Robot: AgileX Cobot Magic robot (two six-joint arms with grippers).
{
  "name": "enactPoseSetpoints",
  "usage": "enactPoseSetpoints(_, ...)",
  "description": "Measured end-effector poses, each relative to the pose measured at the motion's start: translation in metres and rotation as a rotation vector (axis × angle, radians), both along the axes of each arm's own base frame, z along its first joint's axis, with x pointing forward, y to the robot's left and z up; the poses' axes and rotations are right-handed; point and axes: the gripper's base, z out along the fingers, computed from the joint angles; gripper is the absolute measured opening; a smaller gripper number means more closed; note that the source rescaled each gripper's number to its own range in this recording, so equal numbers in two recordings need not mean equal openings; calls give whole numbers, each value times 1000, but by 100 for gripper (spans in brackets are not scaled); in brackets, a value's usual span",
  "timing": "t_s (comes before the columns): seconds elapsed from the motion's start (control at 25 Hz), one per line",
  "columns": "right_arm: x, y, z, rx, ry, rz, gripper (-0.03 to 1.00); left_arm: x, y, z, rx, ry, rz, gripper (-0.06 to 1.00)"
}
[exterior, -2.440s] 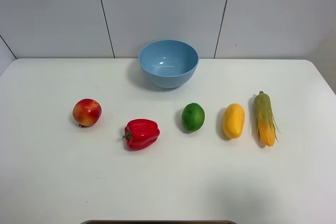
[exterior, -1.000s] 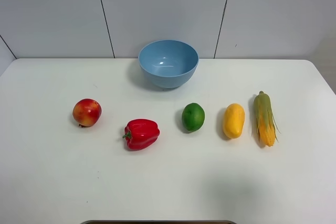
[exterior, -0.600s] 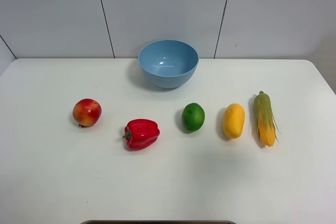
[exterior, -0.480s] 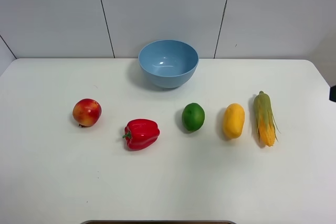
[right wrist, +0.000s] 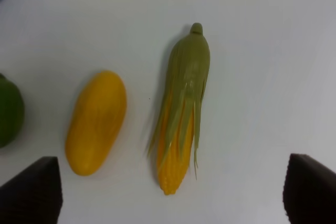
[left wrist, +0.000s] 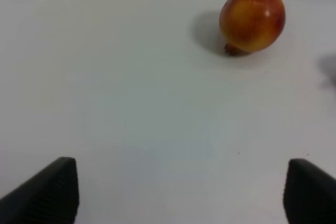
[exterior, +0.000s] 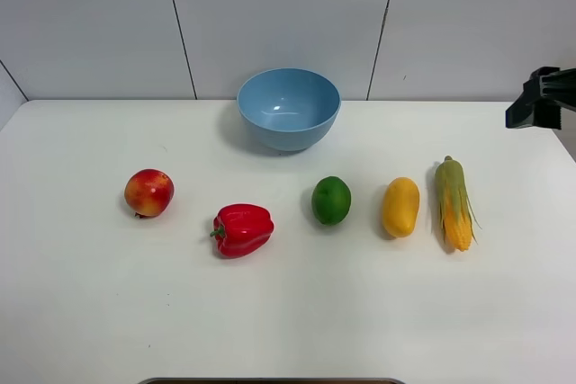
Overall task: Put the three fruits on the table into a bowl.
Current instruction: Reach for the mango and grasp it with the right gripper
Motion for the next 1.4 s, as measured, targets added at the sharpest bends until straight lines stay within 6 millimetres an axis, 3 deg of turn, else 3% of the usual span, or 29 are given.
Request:
enactPoseSetpoints(0.12,17,2,-16,11,65,17,93,0,0,0,0,0,0,16)
enactPoseSetpoints(0.24,31,5,-31,37,112,31,99,0,0,0,0,0,0,16)
enactPoseSetpoints(0.44,50,15,-52,59,145,71,100,0,0,0,0,0,0,16)
enactPoseSetpoints(0.68,73,42,-75,73,208,126,100,0,0,0,0,0,0,16)
enactPoseSetpoints(0.96,87,68,-111,83,298,139,100,0,0,0,0,0,0,16)
enactPoseSetpoints(1.4,102,76,-161,117,420,67,100,0,0,0,0,0,0,16)
